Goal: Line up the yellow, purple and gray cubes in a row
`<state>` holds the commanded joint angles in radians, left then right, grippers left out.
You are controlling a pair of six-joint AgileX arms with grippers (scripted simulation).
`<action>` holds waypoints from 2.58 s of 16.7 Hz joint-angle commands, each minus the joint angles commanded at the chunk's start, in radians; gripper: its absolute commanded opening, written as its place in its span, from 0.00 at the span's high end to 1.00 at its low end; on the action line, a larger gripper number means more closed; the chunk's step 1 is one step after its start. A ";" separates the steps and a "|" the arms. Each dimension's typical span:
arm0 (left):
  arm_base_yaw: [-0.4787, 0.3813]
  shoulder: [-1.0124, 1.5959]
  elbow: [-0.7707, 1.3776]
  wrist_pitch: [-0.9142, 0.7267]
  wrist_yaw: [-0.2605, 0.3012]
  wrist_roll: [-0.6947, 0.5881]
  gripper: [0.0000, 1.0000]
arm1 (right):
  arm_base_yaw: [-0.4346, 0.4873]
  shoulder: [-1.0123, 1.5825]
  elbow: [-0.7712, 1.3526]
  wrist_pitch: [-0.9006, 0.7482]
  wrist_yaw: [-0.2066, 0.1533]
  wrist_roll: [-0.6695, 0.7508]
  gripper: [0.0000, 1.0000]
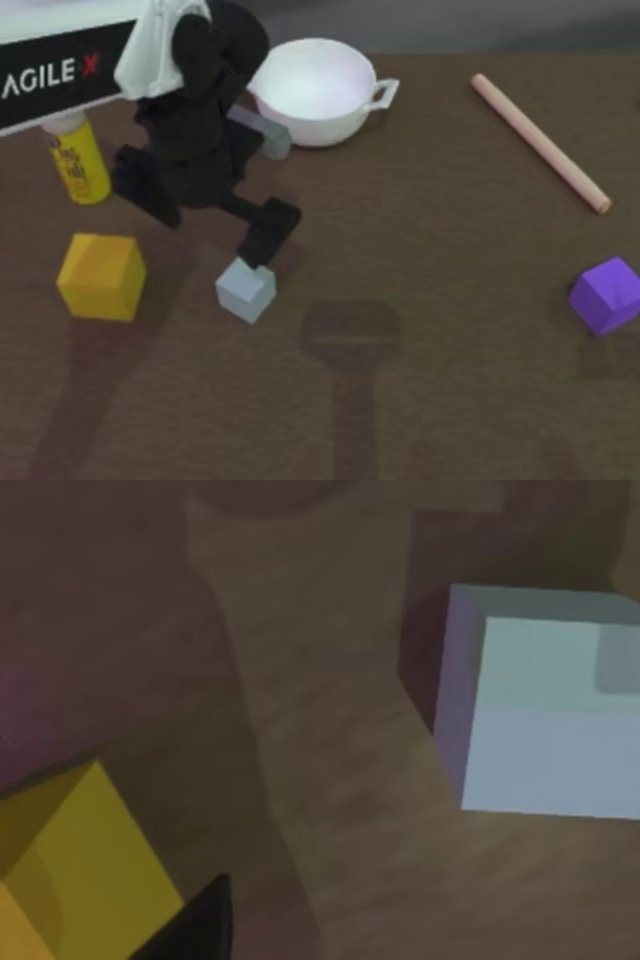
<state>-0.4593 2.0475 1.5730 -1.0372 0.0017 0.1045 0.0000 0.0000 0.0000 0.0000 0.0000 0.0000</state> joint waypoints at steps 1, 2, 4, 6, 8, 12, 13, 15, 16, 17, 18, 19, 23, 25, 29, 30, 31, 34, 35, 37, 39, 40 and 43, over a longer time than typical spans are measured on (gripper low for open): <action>-0.010 0.041 0.036 -0.020 0.000 0.002 0.00 | 0.000 0.000 0.000 0.000 0.000 0.000 0.00; -0.017 0.070 0.064 -0.035 0.001 0.004 0.00 | 0.000 0.000 0.000 0.000 0.000 0.000 0.00; -0.025 0.102 0.094 -0.050 0.001 0.006 0.00 | 0.000 0.000 0.000 0.000 0.000 0.000 0.00; -0.026 0.104 0.096 -0.051 0.001 0.006 0.00 | 0.000 0.000 0.000 0.000 0.000 0.000 0.00; -0.026 0.104 0.096 -0.051 0.001 0.006 0.00 | 0.000 0.000 0.000 0.000 0.000 0.000 0.00; -0.023 0.121 0.067 -0.009 0.001 0.008 0.00 | 0.000 0.000 0.000 0.000 0.000 0.000 0.00; -0.024 0.136 0.049 0.025 0.001 0.008 0.00 | 0.000 0.000 0.000 0.000 0.000 0.000 0.00; -0.024 0.173 0.007 0.113 0.002 0.008 0.00 | 0.000 0.000 0.000 0.000 0.000 0.000 0.00; -0.024 0.192 -0.015 0.157 0.002 0.008 0.00 | 0.000 0.000 0.000 0.000 0.000 0.000 0.00; -0.024 0.209 -0.035 0.194 0.002 0.009 0.00 | 0.000 0.000 0.000 0.000 0.000 0.000 0.00; -0.024 0.224 -0.051 0.222 0.002 0.009 0.00 | 0.000 0.000 0.000 0.000 0.000 0.000 0.00; -0.025 0.235 -0.060 0.238 0.002 0.009 0.00 | 0.000 0.000 0.000 0.000 0.000 0.000 0.00; -0.025 0.238 -0.064 0.243 0.002 0.009 0.00 | 0.000 0.000 0.000 0.000 0.000 0.000 0.00; -0.025 0.238 -0.064 0.243 0.002 0.009 0.15 | 0.000 0.000 0.000 0.000 0.000 0.000 0.00; -0.025 0.238 -0.064 0.243 0.002 0.009 0.45 | 0.000 0.000 0.000 0.000 0.000 0.000 0.00; -0.025 0.238 -0.064 0.243 0.002 0.009 0.53 | 0.000 0.000 0.000 0.000 0.000 0.000 0.00; -0.025 0.238 -0.064 0.243 0.002 0.009 0.60 | 0.000 0.000 0.000 0.000 0.000 0.000 0.00; -0.025 0.238 -0.064 0.243 0.002 0.009 0.83 | 0.000 0.000 0.000 0.000 0.000 0.000 0.00; -0.025 0.238 -0.064 0.243 0.002 0.009 0.90 | 0.000 0.000 0.000 0.000 0.000 0.000 0.00; -0.025 0.238 -0.064 0.243 0.002 0.009 1.00 | 0.000 0.000 0.000 0.000 0.000 0.000 0.00; -0.025 0.238 -0.064 0.243 0.002 0.009 1.00 | 0.000 0.000 0.000 0.000 0.000 0.000 0.00; -0.025 0.238 -0.064 0.243 0.002 0.009 1.00 | 0.000 0.000 0.000 0.000 0.000 0.000 0.00; -0.025 0.238 -0.064 0.243 0.002 0.009 1.00 | 0.000 0.000 0.000 0.000 0.000 0.000 0.00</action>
<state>-0.4839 2.2857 1.5090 -0.7941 0.0039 0.1132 0.0000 0.0000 0.0000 0.0000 0.0000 0.0000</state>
